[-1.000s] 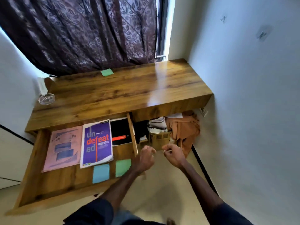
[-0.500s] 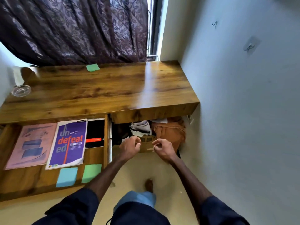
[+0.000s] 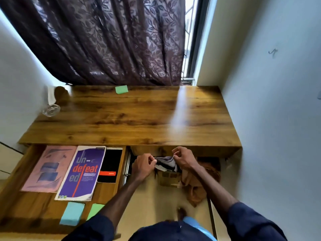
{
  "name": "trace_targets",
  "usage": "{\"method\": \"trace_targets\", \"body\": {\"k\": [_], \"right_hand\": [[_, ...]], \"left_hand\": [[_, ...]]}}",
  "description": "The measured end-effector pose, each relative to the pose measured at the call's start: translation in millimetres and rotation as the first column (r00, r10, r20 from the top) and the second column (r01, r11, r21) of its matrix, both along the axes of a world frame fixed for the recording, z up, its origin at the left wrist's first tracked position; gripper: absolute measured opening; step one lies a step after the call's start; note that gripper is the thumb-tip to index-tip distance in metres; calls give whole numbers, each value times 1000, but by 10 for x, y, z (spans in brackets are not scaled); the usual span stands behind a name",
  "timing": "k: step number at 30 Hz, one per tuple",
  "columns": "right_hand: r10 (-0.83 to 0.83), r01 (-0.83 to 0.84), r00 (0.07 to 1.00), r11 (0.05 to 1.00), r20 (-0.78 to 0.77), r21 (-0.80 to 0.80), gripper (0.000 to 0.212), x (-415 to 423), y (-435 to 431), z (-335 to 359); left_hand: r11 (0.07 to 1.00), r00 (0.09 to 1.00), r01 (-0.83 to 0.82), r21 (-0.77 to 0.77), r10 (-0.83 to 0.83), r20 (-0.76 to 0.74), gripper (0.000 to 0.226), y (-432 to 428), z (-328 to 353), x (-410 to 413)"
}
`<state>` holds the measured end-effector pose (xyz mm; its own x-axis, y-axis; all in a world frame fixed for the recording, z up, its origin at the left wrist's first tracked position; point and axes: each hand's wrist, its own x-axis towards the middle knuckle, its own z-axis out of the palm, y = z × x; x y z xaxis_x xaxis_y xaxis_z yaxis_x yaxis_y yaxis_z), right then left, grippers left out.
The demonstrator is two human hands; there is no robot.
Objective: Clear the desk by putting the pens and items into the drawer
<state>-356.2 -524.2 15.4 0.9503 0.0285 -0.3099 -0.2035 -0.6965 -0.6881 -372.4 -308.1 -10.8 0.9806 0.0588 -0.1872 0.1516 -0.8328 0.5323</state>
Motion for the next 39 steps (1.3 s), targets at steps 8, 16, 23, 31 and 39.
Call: {"method": "trace_targets", "body": {"k": [8,16,23,31,39], "right_hand": [[191,-191,982,981,-6,33,28,1172,76,70],[341,-341,940,940,-6,17,19,1865,287,96],[382,-381,924,924,28,-21,17,2470,526,101],[351,-348,936,932,14,-98,28,3242,953,10],[324,-340,939,921,-115,-190,51,3925,1747,-163]], "left_hand": [[989,991,-136,53,135,6,30,48,218,690],[979,975,-204,24,205,-86,24,117,367,1236],[963,959,-264,63,269,-91,65,345,137,1931],[980,967,-176,98,191,-171,28,878,-113,2985],[985,981,-114,131,132,-144,28,1591,-454,3736]]}}
